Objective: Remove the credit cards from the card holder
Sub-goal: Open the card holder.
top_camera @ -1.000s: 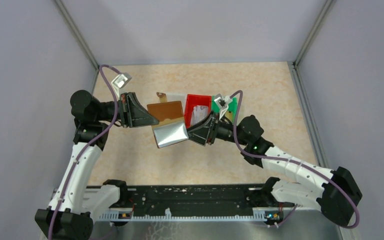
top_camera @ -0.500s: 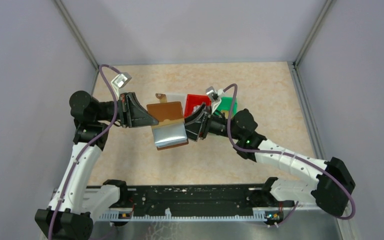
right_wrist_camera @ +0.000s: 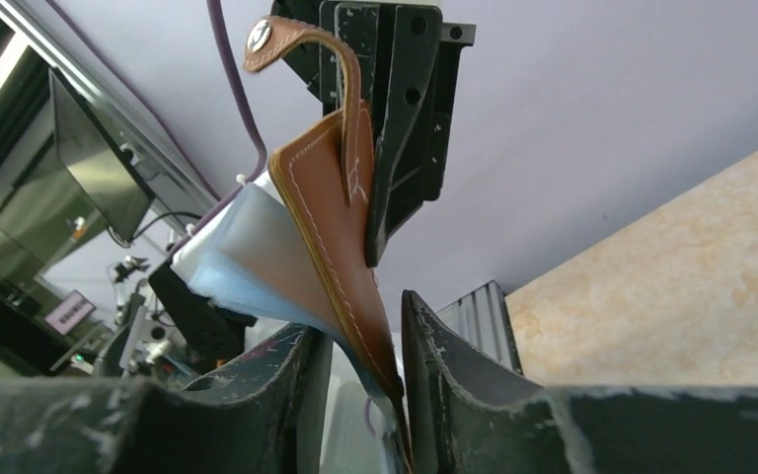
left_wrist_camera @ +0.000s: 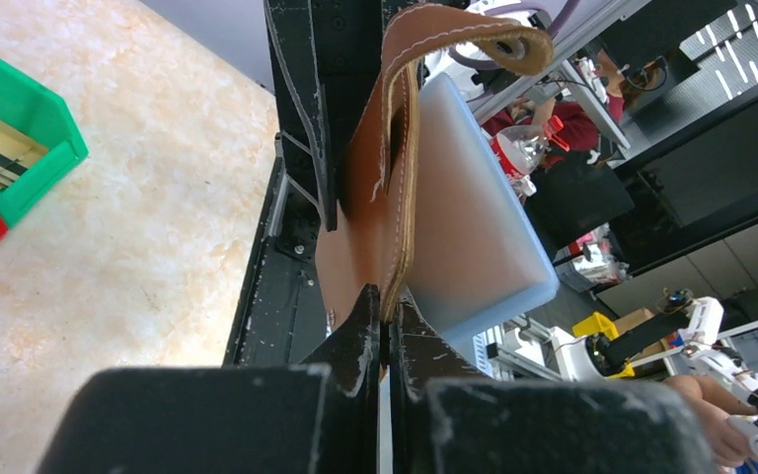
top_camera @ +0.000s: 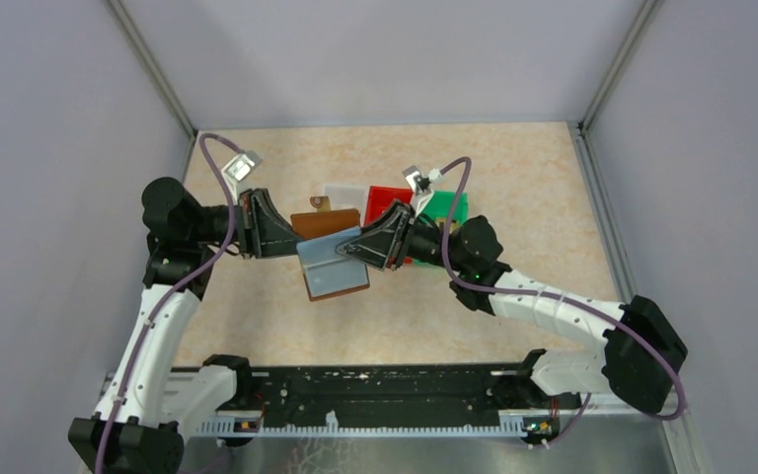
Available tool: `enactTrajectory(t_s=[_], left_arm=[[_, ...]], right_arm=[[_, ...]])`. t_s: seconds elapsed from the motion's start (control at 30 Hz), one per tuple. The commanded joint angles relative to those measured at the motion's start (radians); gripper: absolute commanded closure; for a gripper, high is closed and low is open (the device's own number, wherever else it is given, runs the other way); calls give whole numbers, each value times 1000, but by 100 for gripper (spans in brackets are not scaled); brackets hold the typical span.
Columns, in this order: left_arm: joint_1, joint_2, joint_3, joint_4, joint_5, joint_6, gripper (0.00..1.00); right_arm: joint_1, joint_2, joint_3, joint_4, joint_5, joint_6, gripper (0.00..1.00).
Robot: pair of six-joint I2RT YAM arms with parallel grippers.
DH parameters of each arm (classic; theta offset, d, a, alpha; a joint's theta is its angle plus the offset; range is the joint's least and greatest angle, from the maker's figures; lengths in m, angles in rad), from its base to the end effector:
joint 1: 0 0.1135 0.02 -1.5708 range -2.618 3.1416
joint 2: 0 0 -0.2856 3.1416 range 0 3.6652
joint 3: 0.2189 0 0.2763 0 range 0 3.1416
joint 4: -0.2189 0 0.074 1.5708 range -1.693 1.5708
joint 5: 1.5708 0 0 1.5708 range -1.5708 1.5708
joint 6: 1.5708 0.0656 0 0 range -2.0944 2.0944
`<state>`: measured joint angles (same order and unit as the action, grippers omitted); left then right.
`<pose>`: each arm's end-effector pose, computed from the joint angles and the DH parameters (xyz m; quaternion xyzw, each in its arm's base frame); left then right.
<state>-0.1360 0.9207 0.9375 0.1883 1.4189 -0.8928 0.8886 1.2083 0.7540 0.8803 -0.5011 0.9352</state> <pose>0.1873 -0.0911 0.4225 0.2927 0.6316 -0.6475 0.3102 0.1692 0.2583 0.3705 -0.1961 0.5294 0.7261 0.3924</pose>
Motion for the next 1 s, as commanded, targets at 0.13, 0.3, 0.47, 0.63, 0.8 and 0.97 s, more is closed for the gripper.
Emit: enactTrajectory(t_s=[0.13, 0.3, 0.47, 0.63, 0.8, 0.97], left_arm=[[-4, -26, 13, -155, 32, 200, 75], [-2, -14, 74, -308, 15, 382, 29], [-2, -24, 99, -371, -10, 484, 26], [-2, -44, 86, -336, 39, 477, 35], [-2, -60, 84, -301, 116, 490, 72], [-2, -61, 83, -297, 146, 480, 66]], right_arm=[[10, 19, 28, 118, 11, 70, 97], [9, -23, 11, 40, 44, 42, 100], [-8, -77, -14, -14, 59, 15, 100], [-34, -121, -35, -26, 51, 16, 100], [-48, -151, -47, -22, 37, 21, 100], [-48, -125, -41, 0, 22, 36, 100]])
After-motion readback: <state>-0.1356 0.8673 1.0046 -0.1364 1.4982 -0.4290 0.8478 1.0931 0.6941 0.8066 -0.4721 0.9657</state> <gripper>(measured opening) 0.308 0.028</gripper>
